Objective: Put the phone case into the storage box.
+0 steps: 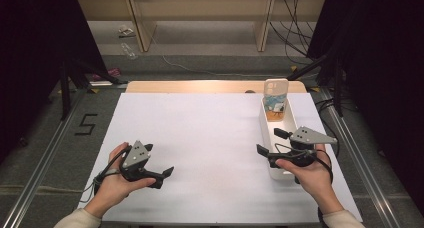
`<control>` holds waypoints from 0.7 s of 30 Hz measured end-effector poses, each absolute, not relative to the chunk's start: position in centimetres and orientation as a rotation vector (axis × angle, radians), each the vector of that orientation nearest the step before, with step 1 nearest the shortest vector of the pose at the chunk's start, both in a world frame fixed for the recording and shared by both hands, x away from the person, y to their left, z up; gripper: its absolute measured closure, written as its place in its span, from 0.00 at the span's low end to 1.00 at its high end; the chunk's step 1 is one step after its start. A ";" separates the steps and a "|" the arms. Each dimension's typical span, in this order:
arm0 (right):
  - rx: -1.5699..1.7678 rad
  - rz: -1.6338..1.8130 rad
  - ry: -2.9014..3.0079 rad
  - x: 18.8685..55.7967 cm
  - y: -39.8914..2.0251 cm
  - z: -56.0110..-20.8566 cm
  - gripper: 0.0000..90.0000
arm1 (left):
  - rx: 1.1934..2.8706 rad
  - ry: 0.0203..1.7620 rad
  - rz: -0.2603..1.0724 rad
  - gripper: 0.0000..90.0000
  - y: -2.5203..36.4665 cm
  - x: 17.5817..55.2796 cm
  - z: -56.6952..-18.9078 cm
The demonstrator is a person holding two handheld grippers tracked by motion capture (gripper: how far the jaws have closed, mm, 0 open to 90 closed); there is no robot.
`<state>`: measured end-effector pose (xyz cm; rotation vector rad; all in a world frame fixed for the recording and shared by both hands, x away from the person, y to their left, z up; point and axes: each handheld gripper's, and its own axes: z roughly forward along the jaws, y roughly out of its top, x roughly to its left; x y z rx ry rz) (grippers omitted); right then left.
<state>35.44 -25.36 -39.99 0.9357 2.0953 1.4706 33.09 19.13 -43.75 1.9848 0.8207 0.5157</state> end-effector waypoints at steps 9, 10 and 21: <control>0.932 1.458 2.102 34.8 -25.8 -40.4 0.18 | 1.988 0.819 0.518 0.00 19.1 33.1 -43.8; 0.933 1.457 2.098 34.8 -25.9 -40.5 0.18 | 1.988 0.819 0.518 0.00 19.1 33.1 -43.8; 0.940 1.462 2.092 34.4 -26.4 -40.9 0.18 | 1.991 0.817 0.520 0.00 19.1 33.1 -43.8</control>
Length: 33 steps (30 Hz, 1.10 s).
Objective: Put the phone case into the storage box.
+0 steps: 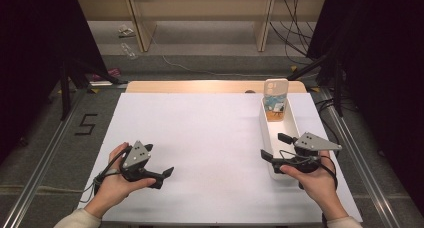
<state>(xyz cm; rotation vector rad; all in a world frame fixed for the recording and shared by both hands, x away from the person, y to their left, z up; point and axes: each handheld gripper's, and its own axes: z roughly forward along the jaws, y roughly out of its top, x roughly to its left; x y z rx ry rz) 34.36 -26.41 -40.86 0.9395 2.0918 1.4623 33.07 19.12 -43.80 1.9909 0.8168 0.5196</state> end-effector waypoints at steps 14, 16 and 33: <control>0.943 1.457 2.098 33.9 -26.8 -41.5 0.18 | 1.993 0.816 0.520 0.00 19.2 33.1 -43.8; 0.943 1.459 2.096 33.9 -26.8 -41.5 0.18 | 1.993 0.816 0.521 0.00 19.1 33.1 -43.8; 0.949 1.457 2.092 33.6 -27.2 -41.8 0.17 | 1.994 0.815 0.516 0.00 19.1 33.0 -43.8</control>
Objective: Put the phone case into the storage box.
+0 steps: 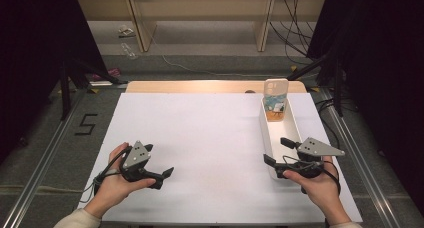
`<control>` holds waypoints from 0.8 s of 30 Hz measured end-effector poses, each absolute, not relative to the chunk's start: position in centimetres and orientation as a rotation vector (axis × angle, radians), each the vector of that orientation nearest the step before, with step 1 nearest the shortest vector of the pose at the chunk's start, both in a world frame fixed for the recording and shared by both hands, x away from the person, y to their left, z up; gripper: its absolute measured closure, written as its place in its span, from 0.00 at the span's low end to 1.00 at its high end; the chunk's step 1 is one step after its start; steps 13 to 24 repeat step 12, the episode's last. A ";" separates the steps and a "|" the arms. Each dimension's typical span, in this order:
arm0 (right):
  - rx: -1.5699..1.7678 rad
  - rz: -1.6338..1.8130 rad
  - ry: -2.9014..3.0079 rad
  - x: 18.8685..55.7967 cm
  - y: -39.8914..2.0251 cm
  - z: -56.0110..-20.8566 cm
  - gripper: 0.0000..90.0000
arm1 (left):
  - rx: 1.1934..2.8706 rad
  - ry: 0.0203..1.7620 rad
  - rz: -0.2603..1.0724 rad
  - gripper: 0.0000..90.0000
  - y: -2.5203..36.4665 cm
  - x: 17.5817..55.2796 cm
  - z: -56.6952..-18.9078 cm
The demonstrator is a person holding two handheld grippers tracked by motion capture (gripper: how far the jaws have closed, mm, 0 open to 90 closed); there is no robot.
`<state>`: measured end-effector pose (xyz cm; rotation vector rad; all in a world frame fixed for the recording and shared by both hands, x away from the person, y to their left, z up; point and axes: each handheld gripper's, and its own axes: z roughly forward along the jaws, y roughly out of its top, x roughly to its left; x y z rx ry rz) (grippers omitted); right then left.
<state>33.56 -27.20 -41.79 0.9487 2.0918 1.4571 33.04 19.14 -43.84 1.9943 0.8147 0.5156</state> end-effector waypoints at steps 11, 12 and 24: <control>0.946 1.471 2.084 33.6 -27.2 -41.8 0.17 | 1.997 0.814 0.513 0.00 19.1 33.1 -43.8; 0.947 1.475 2.083 33.6 -27.2 -41.8 0.17 | 1.997 0.813 0.513 0.00 19.1 33.1 -43.8; 0.947 1.475 2.083 33.6 -27.2 -41.8 0.17 | 1.997 0.813 0.513 0.00 19.1 33.1 -43.8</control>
